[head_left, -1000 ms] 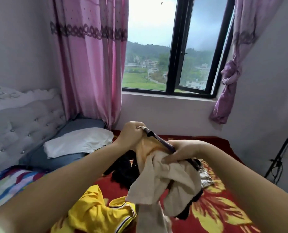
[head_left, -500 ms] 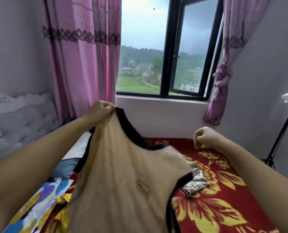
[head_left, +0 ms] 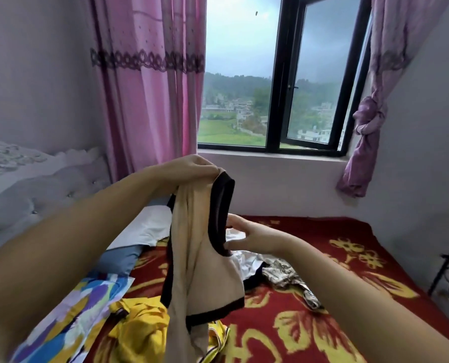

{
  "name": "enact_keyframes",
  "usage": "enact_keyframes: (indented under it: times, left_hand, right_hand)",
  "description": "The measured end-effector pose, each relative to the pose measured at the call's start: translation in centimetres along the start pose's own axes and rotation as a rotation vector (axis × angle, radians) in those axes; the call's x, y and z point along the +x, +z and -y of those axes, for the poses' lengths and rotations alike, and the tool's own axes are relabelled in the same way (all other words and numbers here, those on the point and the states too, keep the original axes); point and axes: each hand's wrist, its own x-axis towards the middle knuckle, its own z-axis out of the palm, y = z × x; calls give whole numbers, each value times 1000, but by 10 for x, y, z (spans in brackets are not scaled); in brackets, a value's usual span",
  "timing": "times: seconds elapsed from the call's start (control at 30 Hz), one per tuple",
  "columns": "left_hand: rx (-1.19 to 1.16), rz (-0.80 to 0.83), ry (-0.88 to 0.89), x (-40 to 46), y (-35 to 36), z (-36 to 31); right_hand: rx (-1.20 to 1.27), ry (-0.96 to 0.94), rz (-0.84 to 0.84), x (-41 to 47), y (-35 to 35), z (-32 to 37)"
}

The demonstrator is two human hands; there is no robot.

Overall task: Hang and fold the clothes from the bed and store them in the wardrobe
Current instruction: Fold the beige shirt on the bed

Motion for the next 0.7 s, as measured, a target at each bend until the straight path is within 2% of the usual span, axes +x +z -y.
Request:
enact_keyframes:
  times: [0.1,0.17,0.23,0.3,0.37,0.43,0.53,0.7]
  left_hand:
    - [-53,12,76,-11,-15,-7]
    - [-77,-85,57,-17,-28,-7]
    - [-78,-190,29,-23,-41,0]
    - [-85,-238,-5,-27,-51,12]
    - [-107,-276,-56,-33,-59,28]
    - [-93,-332,-116,-36,-65,46]
    - [-14,-358,-139,-39,-66,67]
    - [-23,-335,-149,-40,-55,80]
  right_hand:
    - [-114,47,84,13,12,-10]
    - [-191,84,137,15,20,-20]
    - [-86,128,197,12,19,-34]
    - [-1,167,186,5,12,-45]
    - [124,196,65,1,0,-55]
    - [232,178,-162,-4,-15,-57]
    - [181,145,-512,-13,-51,-56]
    - [25,-31,-705,-35,-92,-34]
